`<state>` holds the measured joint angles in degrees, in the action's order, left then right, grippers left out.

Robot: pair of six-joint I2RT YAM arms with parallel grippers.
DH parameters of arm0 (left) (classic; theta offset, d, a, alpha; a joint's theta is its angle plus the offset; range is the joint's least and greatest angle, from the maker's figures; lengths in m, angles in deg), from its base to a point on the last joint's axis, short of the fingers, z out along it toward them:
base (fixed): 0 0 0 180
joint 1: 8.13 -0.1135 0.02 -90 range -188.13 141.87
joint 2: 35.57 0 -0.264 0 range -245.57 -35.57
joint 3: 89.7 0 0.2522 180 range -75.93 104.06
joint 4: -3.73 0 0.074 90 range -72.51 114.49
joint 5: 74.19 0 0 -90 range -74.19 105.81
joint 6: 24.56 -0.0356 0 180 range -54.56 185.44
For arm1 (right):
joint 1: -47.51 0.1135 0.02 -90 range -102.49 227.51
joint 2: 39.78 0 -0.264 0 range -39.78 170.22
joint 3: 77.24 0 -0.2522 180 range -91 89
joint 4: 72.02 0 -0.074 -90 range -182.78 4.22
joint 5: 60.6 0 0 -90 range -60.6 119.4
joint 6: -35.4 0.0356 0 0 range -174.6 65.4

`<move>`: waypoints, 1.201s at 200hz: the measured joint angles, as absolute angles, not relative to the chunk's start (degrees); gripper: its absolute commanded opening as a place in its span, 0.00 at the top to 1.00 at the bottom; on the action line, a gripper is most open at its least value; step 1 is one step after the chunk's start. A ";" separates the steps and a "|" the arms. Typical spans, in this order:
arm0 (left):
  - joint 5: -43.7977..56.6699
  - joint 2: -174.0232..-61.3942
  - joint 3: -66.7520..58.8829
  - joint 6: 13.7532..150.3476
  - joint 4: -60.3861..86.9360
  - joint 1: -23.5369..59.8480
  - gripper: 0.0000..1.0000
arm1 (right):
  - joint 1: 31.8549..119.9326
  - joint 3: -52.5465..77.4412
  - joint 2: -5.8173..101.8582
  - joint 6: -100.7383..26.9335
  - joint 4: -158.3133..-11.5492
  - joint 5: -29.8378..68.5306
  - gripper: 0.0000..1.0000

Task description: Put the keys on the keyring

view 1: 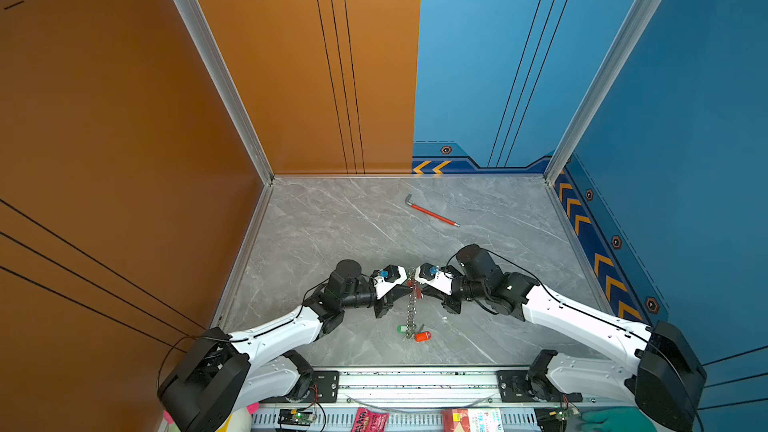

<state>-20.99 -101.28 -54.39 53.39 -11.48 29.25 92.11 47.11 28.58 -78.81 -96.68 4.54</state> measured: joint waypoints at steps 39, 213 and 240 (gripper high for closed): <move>-22.65 -101.02 -54.39 54.37 -11.48 29.03 1.00 | 92.20 47.11 27.42 -78.79 -96.15 4.51 1.00; -24.64 -100.62 -56.27 61.70 -18.41 28.25 1.00 | 95.21 38.59 26.72 -78.39 -108.37 8.71 1.00; -25.49 -101.74 -56.27 62.11 -18.45 28.25 1.00 | 95.59 38.59 27.22 -78.44 -108.41 9.13 1.00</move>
